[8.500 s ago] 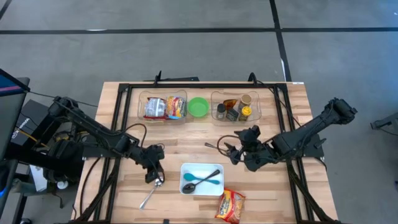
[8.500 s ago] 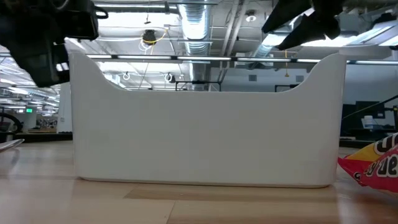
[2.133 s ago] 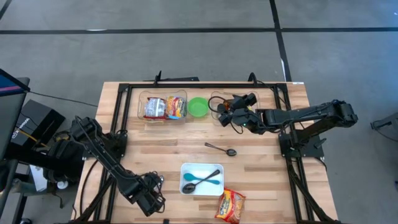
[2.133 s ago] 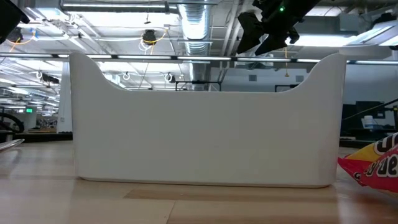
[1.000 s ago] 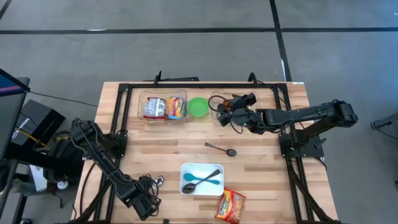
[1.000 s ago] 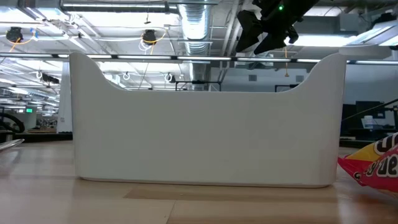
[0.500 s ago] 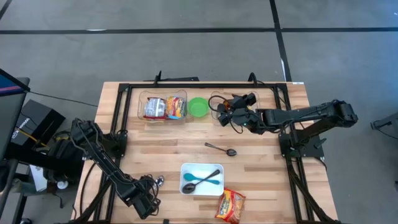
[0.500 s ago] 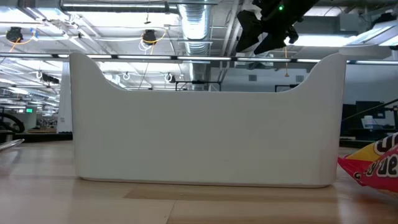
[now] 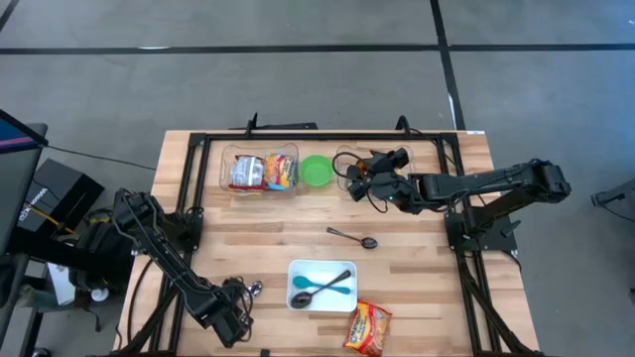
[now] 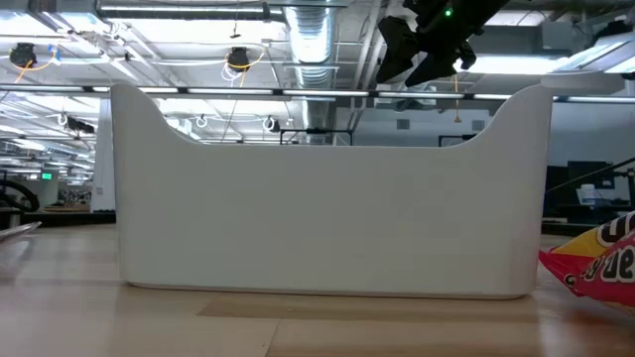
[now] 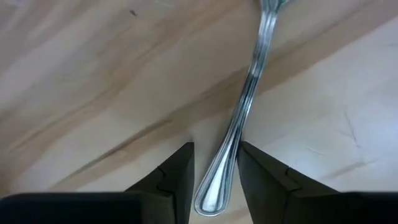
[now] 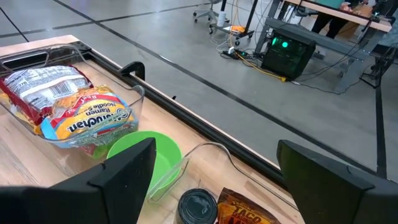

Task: Pick & Place Food Item
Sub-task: Put the silver spoon into the white bin

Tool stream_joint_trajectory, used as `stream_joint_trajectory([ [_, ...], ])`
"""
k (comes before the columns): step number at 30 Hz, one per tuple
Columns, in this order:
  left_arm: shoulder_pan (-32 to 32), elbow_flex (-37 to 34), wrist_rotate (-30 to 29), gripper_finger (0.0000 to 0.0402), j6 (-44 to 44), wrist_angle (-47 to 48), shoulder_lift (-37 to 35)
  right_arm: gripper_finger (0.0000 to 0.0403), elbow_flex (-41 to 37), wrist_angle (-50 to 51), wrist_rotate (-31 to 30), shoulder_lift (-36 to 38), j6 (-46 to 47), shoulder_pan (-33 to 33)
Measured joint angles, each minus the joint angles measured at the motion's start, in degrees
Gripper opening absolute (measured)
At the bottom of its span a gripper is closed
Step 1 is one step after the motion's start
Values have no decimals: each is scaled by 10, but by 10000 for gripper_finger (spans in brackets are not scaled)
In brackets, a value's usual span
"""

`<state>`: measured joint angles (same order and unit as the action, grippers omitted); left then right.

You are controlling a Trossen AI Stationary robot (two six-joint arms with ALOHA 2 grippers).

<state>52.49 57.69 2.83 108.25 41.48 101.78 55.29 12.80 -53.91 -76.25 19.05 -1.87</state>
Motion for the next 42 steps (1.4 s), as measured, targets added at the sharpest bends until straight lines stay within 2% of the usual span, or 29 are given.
stream_joint_trajectory([
  [12,0,-2,0,115,-4,34,-1,329,0,0,0,0,0,0],
  [18,0,-3,-1,115,-90,35,-1,329,0,0,0,0,0,1],
  [31,0,-3,-4,115,-178,32,-1,329,0,0,-1,0,9,1],
  [42,0,-4,-3,115,-180,29,-1,329,0,0,0,0,9,1],
])
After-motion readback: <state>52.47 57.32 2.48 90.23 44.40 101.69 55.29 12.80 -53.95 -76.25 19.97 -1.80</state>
